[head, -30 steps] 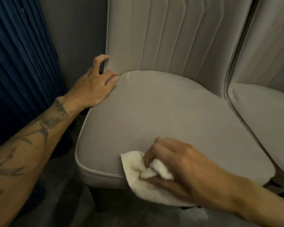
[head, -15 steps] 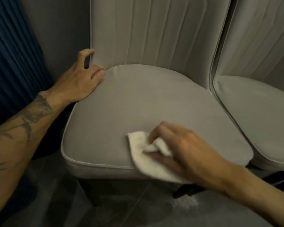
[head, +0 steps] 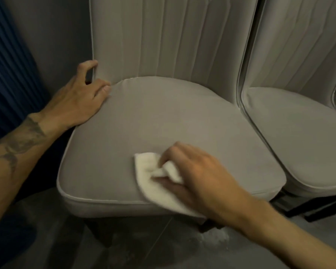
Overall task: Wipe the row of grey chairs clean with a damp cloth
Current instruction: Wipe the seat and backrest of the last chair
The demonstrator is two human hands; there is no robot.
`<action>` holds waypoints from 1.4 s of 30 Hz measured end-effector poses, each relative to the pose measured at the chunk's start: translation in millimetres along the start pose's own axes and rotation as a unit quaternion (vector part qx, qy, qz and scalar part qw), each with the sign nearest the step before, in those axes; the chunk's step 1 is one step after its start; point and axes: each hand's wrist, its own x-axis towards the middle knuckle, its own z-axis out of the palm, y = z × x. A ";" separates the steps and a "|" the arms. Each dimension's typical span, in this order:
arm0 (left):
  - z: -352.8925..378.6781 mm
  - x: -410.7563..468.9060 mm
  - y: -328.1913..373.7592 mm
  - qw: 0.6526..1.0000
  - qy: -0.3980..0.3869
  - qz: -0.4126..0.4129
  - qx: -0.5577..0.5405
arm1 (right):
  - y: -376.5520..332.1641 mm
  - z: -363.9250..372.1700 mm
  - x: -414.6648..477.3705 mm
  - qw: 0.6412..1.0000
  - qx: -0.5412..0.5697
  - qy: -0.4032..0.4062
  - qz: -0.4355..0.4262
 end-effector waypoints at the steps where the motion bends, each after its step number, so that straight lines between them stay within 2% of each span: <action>1: -0.8 1.2 -1.0 1.000 0.000 0.005 0.014 | 15.5 -8.7 -8.4 0.999 -0.003 0.011 0.032; 7: -5.8 25.0 -6.9 0.993 0.085 0.070 0.043 | 82.9 -45.9 -38.2 0.961 -0.044 0.063 0.267; 9: -8.5 38.2 -7.9 0.989 0.113 0.088 0.044 | 76.0 -42.4 -31.8 0.951 -0.067 0.067 0.294; 11: -11.9 52.0 -6.7 0.985 0.132 0.099 0.042 | 52.0 -32.1 -17.8 0.962 -0.053 0.062 0.262; 14: -21.8 73.2 -6.1 0.981 0.155 0.104 0.050 | 5.0 -8.4 19.9 0.989 0.003 -0.008 0.147; 16: -31.5 86.4 -8.4 0.979 0.163 0.111 0.054 | -15.9 10.8 55.8 0.993 0.002 -0.030 0.110; 18: -41.0 97.1 -13.1 0.976 0.167 0.125 0.059 | -23.5 27.7 102.2 0.991 -0.009 -0.020 0.130; 22: -49.5 105.0 -21.8 0.976 0.144 0.157 0.044 | -18.3 64.3 207.4 0.969 -0.021 0.032 0.242; 25: -47.3 104.1 -26.7 0.977 0.133 0.164 0.034 | -25.9 85.2 252.8 0.952 -0.096 0.051 0.288; 27: -43.9 104.0 -27.8 0.978 0.130 0.165 0.021 | -39.2 90.9 247.7 0.948 -0.115 0.071 0.290; 31: -33.1 98.7 -26.9 0.980 0.124 0.154 -0.004 | -76.8 97.8 196.9 0.966 -0.076 0.097 0.227; 37: -18.5 77.7 -43.3 0.974 0.092 0.205 -0.019 | -81.0 96.2 239.1 0.948 -0.118 0.064 0.290; 42: -11.7 69.5 -45.4 0.974 0.091 0.206 -0.009 | -122.0 100.4 171.9 0.952 -0.100 0.078 0.279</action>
